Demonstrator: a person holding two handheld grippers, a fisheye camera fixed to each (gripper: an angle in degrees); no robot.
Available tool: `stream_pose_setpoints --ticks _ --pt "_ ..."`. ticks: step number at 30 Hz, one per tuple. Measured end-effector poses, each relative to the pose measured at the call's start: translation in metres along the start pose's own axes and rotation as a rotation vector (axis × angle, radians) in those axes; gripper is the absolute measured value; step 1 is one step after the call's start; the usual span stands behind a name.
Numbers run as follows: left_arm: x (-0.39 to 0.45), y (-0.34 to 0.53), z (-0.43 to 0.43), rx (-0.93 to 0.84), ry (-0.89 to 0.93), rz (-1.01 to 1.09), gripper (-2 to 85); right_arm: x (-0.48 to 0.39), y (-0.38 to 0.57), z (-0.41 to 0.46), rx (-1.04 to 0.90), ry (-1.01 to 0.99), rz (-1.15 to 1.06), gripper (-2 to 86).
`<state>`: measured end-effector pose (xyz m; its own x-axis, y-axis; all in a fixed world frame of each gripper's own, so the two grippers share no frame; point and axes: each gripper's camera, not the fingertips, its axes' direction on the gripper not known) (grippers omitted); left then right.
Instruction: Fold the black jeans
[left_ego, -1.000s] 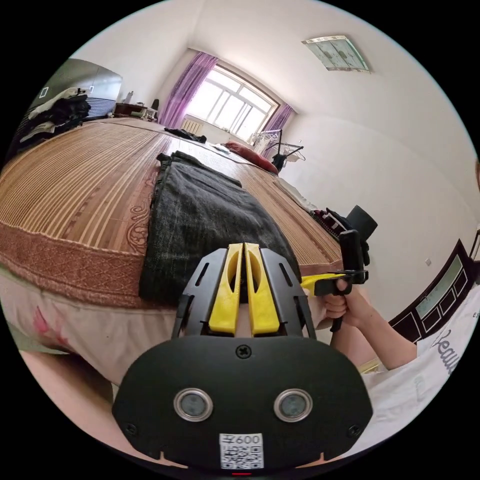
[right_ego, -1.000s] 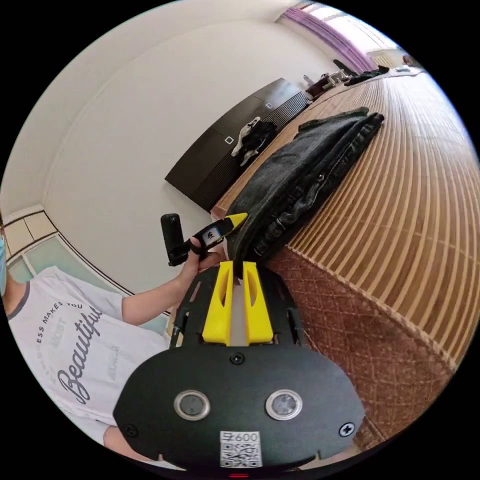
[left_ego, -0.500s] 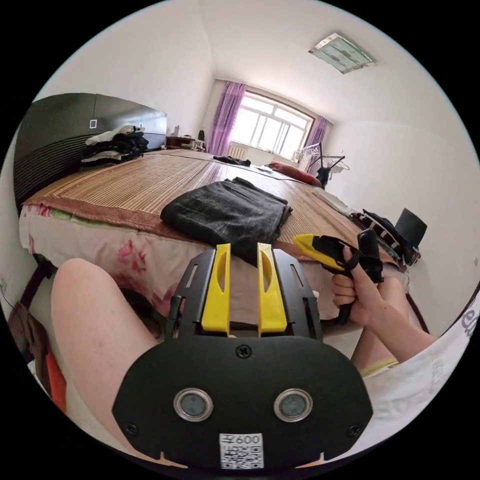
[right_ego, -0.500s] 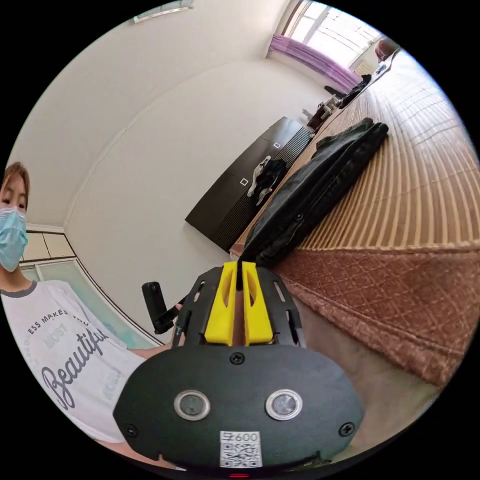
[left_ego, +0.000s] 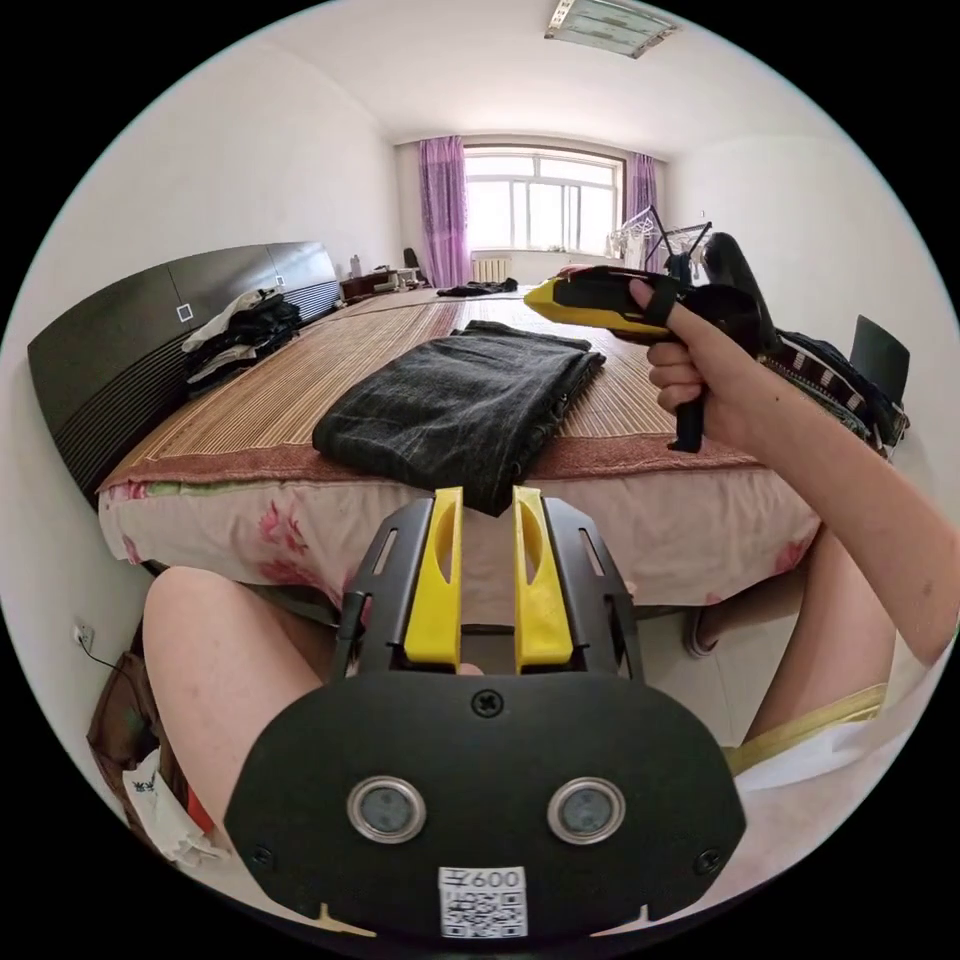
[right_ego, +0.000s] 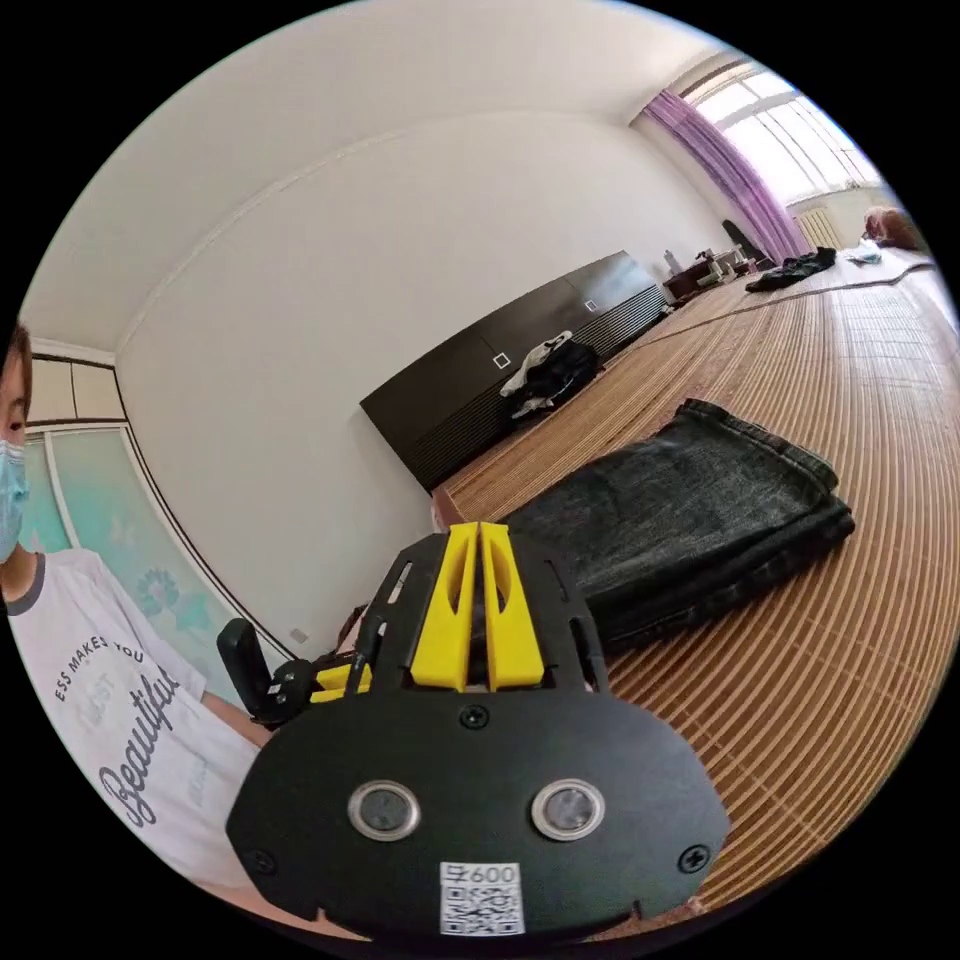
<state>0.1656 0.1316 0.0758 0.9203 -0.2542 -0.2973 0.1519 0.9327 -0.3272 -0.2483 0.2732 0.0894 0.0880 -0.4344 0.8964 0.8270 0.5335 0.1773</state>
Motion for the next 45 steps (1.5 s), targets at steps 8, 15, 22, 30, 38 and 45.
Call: stream_pose_setpoints --ticks 8,15,22,30,38,45 --pt "0.004 -0.007 0.000 -0.043 -0.030 0.012 5.7 0.046 -0.026 0.065 -0.294 0.200 0.018 -0.9" --pt "0.009 -0.020 -0.015 -0.070 -0.114 0.190 2.1 0.067 -0.041 0.071 -0.286 0.126 0.100 -0.9" --pt "-0.037 -0.047 -0.049 -0.090 -0.040 0.137 0.8 0.072 -0.057 0.081 -0.296 0.141 0.097 -0.9" --pt "-0.100 -0.079 -0.074 -0.183 0.100 0.050 1.3 0.085 -0.072 0.085 -0.294 0.126 0.113 -0.9" --pt "-0.269 -0.181 -0.091 0.017 0.153 0.201 12.4 0.098 -0.086 0.087 -0.292 0.118 0.119 -0.9" --pt "-0.452 -0.331 0.044 -0.339 0.707 0.342 16.1 0.101 -0.095 0.089 -0.292 0.147 0.093 -0.9"
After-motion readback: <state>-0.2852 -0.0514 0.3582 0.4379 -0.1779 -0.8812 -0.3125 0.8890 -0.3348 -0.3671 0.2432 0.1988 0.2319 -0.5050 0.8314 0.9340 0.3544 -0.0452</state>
